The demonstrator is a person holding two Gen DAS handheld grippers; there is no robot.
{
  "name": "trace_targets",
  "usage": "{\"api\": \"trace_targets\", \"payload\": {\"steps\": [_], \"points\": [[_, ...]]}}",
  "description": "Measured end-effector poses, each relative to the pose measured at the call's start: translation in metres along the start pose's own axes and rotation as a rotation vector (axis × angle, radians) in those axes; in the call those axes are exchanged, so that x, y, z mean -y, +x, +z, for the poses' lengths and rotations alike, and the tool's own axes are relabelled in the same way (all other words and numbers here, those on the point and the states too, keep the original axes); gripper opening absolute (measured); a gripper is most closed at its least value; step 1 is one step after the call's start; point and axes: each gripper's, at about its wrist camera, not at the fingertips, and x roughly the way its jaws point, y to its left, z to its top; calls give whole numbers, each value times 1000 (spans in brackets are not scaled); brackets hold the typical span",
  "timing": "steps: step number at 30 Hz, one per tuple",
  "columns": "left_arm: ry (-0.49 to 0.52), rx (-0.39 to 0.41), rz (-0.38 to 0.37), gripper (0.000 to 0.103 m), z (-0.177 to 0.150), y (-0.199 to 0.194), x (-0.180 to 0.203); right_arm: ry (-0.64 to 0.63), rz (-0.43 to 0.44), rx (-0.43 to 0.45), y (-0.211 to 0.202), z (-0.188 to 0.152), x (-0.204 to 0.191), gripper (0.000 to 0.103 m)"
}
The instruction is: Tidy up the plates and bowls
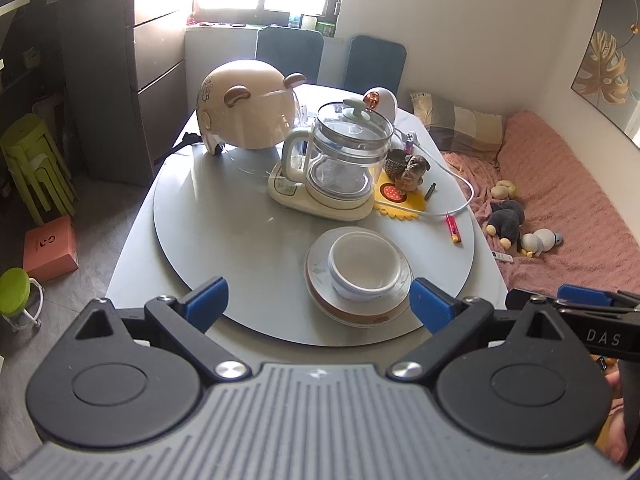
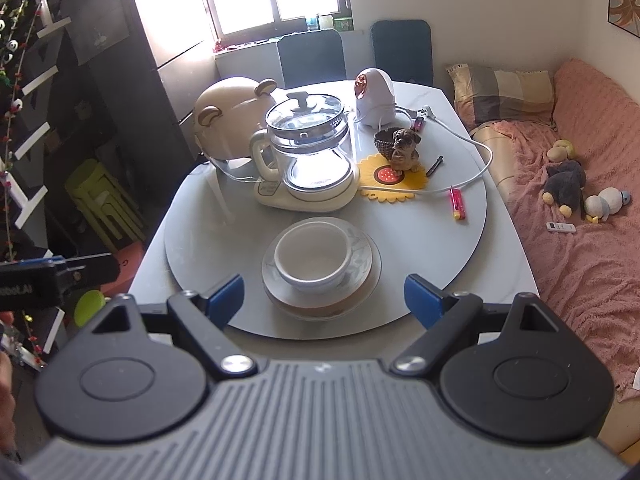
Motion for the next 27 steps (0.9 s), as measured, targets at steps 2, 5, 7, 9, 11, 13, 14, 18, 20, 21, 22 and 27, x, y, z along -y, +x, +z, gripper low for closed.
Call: {"api": "trace_targets", "payload": {"steps": [2,5,7,9,11,13,14,18,20,21,22,27], "points": [[4,1,0,99,0,1,1,2,-3,3,0,1,1,89],[1,4,-6,99,1,0,2,1,-5,12,-3,0,1,89],[5,4,-8,99,2,0,3,3,-12,22,-5,1,2,89],[12,9,-6,99,3,-1,4,7,-16,29,-7,0,3,89],[15,12,-8,99,3,-2,4,9,-17,27,-7,1,3,89],[16,14,-7,99,3,-2,5,7,-17,28,-7,1,3,89],[14,16,-7,99,4,-3,5,5,-17,30,-8,1,2,89],[10,19,-4,99,3,-4,4,0,-13,31,-7,1,1,89],[9,22,-5,99,3,-6,5,-2,-13,31,-8,0,0,89],[7,23,-7,99,2,-6,5,-2,-12,31,-8,0,0,89],[6,24,-8,99,2,-7,5,-1,-12,31,-8,0,1,89],[0,28,-2,99,2,-8,5,-1,-12,32,-9,0,0,89]]}}
